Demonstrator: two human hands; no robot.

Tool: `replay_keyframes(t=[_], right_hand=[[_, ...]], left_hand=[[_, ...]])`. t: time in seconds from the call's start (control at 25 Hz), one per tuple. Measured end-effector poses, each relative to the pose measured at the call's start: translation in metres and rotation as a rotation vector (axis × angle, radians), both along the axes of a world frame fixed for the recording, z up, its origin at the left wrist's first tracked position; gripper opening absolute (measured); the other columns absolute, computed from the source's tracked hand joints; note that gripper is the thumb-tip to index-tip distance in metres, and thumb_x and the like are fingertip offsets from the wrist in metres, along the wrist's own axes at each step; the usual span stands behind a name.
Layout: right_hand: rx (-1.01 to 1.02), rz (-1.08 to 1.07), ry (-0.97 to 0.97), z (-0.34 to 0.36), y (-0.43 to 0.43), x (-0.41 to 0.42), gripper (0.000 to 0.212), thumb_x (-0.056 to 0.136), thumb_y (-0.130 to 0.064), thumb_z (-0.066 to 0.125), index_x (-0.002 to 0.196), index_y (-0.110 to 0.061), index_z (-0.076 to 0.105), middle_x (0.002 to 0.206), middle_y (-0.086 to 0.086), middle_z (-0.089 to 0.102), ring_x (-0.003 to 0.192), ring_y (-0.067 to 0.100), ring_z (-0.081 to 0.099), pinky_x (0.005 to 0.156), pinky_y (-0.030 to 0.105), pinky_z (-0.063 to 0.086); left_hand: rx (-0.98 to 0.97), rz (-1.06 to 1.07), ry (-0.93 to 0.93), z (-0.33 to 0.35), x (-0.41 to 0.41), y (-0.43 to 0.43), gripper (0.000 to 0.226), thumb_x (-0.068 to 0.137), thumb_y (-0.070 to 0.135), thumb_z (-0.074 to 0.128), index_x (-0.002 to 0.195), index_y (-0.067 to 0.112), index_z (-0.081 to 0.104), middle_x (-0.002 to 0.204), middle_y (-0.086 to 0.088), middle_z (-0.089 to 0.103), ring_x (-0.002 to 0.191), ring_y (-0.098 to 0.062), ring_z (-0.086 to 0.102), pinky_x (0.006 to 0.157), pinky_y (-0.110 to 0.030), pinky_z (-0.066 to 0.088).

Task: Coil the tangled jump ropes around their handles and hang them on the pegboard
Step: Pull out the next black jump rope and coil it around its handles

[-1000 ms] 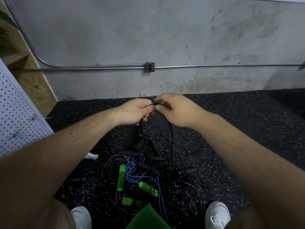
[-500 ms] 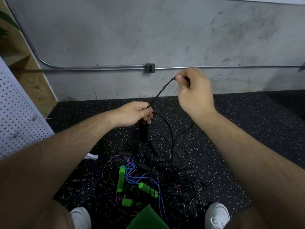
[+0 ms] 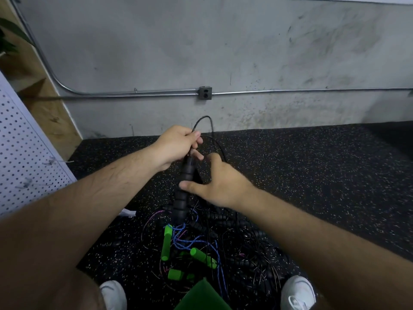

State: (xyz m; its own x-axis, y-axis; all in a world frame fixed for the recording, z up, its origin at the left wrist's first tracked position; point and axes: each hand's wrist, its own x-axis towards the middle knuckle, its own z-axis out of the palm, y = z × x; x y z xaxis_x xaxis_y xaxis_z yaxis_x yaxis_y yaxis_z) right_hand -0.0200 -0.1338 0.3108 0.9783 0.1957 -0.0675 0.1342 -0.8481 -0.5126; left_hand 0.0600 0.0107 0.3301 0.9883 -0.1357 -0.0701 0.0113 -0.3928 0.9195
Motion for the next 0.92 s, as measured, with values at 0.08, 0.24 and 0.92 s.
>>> replay_keyframes(t=[0.08,0.24,0.92], right_hand=[[0.240,-0.058,0.051,-0.002,0.010,-0.002,0.094,0.069,-0.074,0.073,0.136,-0.019,0.037,0.120,-0.007,0.056,0.106,0.013,0.058,0.084,0.032,0.050],[0.473,-0.094,0.187,-0.016,0.017,0.010,0.067,0.070,-0.042,0.088,0.121,-0.019,0.051,0.111,-0.008,0.062,0.100,0.011,0.060,0.078,0.026,0.046],[0.716,0.025,0.479,-0.021,0.001,0.045,0.043,0.078,-0.030,0.085,0.109,-0.006,0.066,0.092,0.013,0.076,0.090,0.036,0.074,0.087,0.054,0.059]], left_hand=[[-0.052,0.048,0.048,0.001,-0.001,-0.001,0.028,0.107,0.028,0.047,0.094,0.012,0.065,0.080,-0.001,0.057,0.066,-0.017,0.072,0.060,-0.026,0.049],[-0.251,0.111,0.147,0.006,-0.003,0.004,0.024,0.106,0.024,0.049,0.101,0.004,0.063,0.083,-0.004,0.055,0.067,-0.019,0.074,0.055,-0.029,0.058],[0.637,0.118,-0.009,0.004,-0.007,0.051,0.049,0.102,0.045,0.047,0.114,0.001,0.064,0.102,-0.013,0.069,0.093,-0.026,0.069,0.082,-0.039,0.056]])
